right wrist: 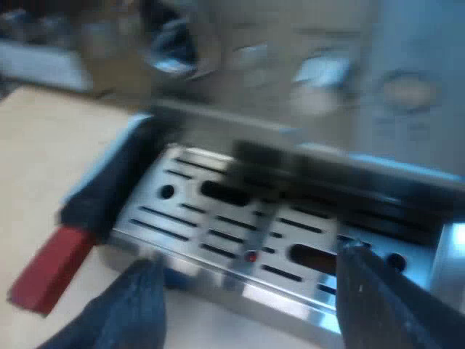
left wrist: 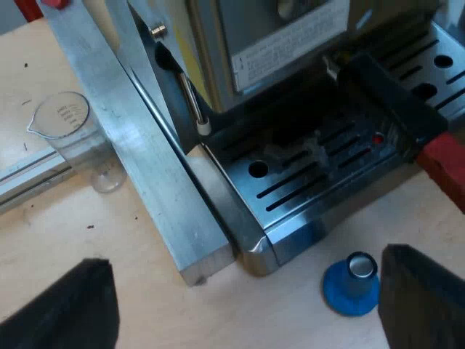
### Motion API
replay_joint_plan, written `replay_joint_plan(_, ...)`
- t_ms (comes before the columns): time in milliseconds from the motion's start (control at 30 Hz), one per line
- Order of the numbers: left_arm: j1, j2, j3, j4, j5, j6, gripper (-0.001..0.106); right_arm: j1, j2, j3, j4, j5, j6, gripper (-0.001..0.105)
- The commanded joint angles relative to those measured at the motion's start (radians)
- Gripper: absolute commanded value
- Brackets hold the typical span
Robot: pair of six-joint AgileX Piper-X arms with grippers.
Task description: Put the handle in the coffee machine
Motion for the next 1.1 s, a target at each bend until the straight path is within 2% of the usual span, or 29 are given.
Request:
replay_joint_plan(33, 0.002, -0.004, -0.010, -0.020, -0.014, -0.023, 0.075, -0.042, -0.009, -0.035, 0.038, -0.006, 0.000, 0.054)
replay_joint_plan(267, 0.002, -0.004, -0.010, -0.058, -0.027, -0.036, 0.075, -0.191, -0.011, -0.114, 0.190, -0.009, 0.000, 0.054)
replay_joint_plan(500, 0.002, -0.004, -0.010, -0.066, -0.034, -0.037, 0.075, -0.403, -0.011, -0.129, 0.280, -0.166, -0.011, 0.054)
replay_joint_plan(767, 0.002, -0.004, -0.010, -0.066, -0.040, -0.037, 0.075, -0.615, -0.016, -0.129, 0.307, -0.264, -0.019, 0.054)
replay_joint_plan(867, 0.002, -0.004, -0.010, -0.068, -0.052, -0.037, 0.075, -0.748, -0.029, -0.129, 0.343, -0.318, -0.050, 0.054)
replay_joint_plan(1000, 0.002, -0.004, -0.010, -0.068, -0.065, -0.037, 0.075, -0.814, -0.037, -0.129, 0.362, -0.353, -0.081, 0.054)
replay_joint_plan(1100, 0.002, -0.004, -0.010, -0.068, -0.083, -0.037, 0.075, -0.890, -0.058, -0.129, 0.388, -0.358, -0.130, 0.054)
